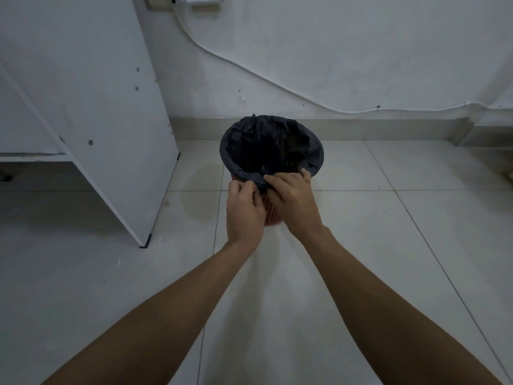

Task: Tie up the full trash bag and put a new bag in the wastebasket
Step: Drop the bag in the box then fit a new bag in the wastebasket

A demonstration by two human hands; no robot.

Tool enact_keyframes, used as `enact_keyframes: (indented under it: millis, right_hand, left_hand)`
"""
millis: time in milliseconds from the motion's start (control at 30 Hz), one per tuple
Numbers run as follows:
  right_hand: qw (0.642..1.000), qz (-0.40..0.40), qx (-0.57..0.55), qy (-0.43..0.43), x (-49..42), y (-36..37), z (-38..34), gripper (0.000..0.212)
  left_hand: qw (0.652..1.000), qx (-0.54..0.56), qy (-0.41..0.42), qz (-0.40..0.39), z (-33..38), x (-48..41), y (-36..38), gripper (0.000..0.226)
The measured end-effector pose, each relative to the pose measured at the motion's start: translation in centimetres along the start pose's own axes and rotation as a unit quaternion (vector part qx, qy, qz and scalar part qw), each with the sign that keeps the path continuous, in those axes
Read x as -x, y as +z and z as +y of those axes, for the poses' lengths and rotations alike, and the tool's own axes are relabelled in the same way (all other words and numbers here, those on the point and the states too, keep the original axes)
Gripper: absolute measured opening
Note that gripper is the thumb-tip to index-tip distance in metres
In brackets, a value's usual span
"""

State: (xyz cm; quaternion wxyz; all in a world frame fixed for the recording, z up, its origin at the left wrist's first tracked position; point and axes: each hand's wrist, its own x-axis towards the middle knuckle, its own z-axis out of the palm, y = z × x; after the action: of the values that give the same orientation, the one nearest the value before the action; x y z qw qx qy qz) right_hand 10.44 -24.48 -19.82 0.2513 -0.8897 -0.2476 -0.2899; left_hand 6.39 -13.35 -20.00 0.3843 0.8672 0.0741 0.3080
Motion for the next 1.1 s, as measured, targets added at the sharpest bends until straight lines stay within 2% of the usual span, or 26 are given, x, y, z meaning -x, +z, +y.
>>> enact_keyframes:
  millis: [167, 300, 433, 600, 733, 833, 900, 1000, 1100]
  right_hand:
    - [1.0, -0.001, 0.006, 0.003, -0.1, 0.0, -0.7, 0.02]
    - [0.999, -0.02, 0.006, -0.025, 0.2, -0.2, -0.7, 0.03]
    - [0.999, -0.05, 0.005, -0.018, -0.6, -0.3, -0.8, 0.043]
    - [0.998, -0.058, 0.013, -0.004, -1.3, 0.3, -1.4, 0.039]
    - [0.998, -0.034, -0.049, 0.024, -1.6, 0.4, -1.4, 0.028]
    - [0.997, -0.005, -0.07, 0.024, -1.3, 0.5, -1.5, 0.021]
    - [0.998, 0.018, -0.062, 0.021, -0.9, 0.7, -1.4, 0.019]
    - [0.998, 0.065, -0.025, 0.012, -0.1, 1.2, -1.0, 0.022]
    - [0.994, 0.107, 0.006, -0.008, 0.6, 1.9, -0.8, 0.014]
  left_hand:
    - [0.995, -0.042, 0.083, -0.036, -0.5, -0.2, -1.2, 0.008]
    - [0.983, -0.096, 0.139, -0.071, -0.9, -0.9, -2.0, 0.014]
    - [0.967, -0.128, 0.202, -0.085, -1.5, -1.2, -2.3, 0.017]
    - [0.941, -0.158, 0.286, -0.092, -2.5, -1.3, -2.6, 0.019]
    - [0.921, -0.204, 0.319, -0.092, -3.2, -1.6, -2.5, 0.011]
    - [0.906, -0.238, 0.345, -0.058, -3.4, -1.8, -2.6, 0.007]
    - [0.905, -0.254, 0.34, -0.035, -3.7, -2.0, -2.7, 0.01]
    - [0.904, -0.254, 0.339, -0.058, -4.1, -2.2, -2.9, 0.02]
    - [0.894, -0.247, 0.368, -0.066, -4.2, -2.5, -3.0, 0.023]
